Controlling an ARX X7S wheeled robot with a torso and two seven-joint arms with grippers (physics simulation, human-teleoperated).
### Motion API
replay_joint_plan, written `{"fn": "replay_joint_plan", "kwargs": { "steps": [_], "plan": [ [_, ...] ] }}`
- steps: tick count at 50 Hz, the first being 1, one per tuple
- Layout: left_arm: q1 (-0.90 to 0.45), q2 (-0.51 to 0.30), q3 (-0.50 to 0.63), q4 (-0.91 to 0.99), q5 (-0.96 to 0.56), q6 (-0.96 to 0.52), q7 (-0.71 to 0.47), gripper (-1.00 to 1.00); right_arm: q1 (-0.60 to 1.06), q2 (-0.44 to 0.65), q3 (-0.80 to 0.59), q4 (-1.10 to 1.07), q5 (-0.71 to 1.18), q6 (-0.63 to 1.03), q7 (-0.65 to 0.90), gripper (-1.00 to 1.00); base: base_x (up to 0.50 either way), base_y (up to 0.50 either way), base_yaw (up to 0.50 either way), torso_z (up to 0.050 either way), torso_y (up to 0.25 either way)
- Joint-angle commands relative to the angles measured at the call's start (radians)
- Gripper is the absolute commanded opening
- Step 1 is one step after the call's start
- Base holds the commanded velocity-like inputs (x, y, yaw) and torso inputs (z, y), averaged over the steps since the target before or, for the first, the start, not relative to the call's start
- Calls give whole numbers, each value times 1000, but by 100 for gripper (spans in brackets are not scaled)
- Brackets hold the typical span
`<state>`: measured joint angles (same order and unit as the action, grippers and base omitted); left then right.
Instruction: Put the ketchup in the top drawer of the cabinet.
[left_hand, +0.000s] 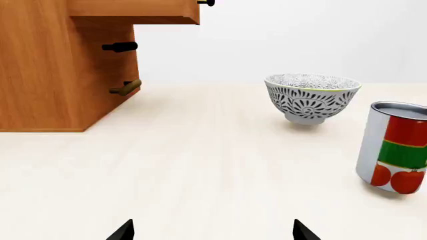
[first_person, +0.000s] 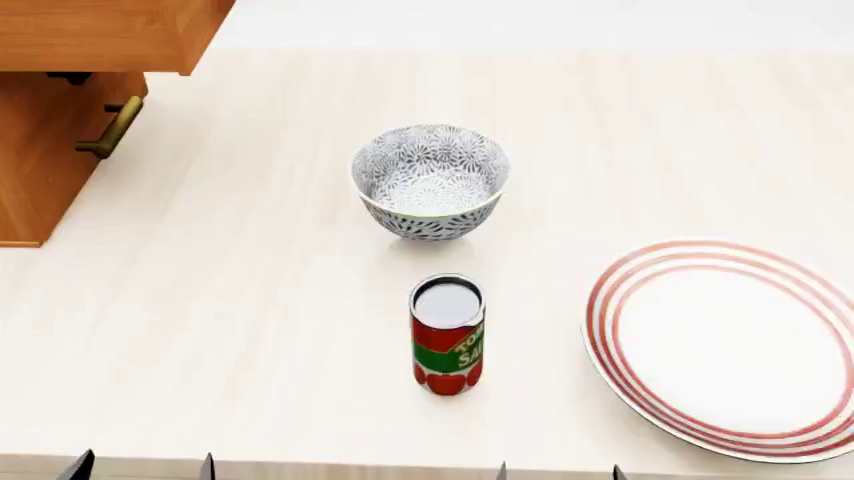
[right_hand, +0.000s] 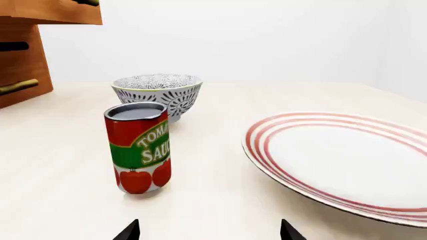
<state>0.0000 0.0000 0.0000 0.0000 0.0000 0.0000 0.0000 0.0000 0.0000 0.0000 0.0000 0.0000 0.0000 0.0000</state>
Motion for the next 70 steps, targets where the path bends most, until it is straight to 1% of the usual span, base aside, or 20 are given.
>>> {"fn": "replay_joint_plan", "kwargs": {
  "steps": [1,3,7,14,17,18,26,27,29,41,46,70],
  "plan": [
    [1,-13,14,4,-13,-3,-14,100,0,16,-20,-3,16,3,20,100,0,0,0,0,0],
    [-2,-24,23,20,-19,-19,-26,100,-1,24,-20,-31,34,8,35,100,0,0,0,0,0],
    [-9,-41,34,73,-25,-55,-42,100,-1,45,-37,-124,17,73,62,100,0,0,0,0,0],
    [-31,-70,40,224,-28,-131,-60,100,31,79,-45,-291,4,173,78,100,0,0,0,0,0],
    [-34,-85,55,261,-2,-127,-68,100,41,84,-41,-332,7,201,87,100,0,0,0,0,0],
    [-36,-87,49,302,-17,-160,-65,100,47,88,-43,-371,9,226,86,100,0,0,0,0,0],
    [-45,-110,53,480,-8,-236,-82,100,69,109,-38,-525,17,321,97,100,0,0,0,0,0],
    [-46,-111,50,491,-12,-239,-84,100,58,109,-37,-507,19,284,99,100,0,0,0,0,0],
    [-50,-114,48,519,-17,-256,-87,100,50,114,-40,-512,20,269,100,100,0,0,0,0,0],
    [-60,-130,26,680,-57,-327,-105,100,61,126,-36,-682,54,361,114,100,0,0,0,0,0],
    [-59,-133,23,674,-70,-317,-109,100,63,124,-20,-704,93,370,116,100,159,0,0,0,0],
    [-56,-151,25,642,-101,-294,-131,100,75,144,-56,-678,94,384,151,100,500,0,0,0,0]
  ]
}}
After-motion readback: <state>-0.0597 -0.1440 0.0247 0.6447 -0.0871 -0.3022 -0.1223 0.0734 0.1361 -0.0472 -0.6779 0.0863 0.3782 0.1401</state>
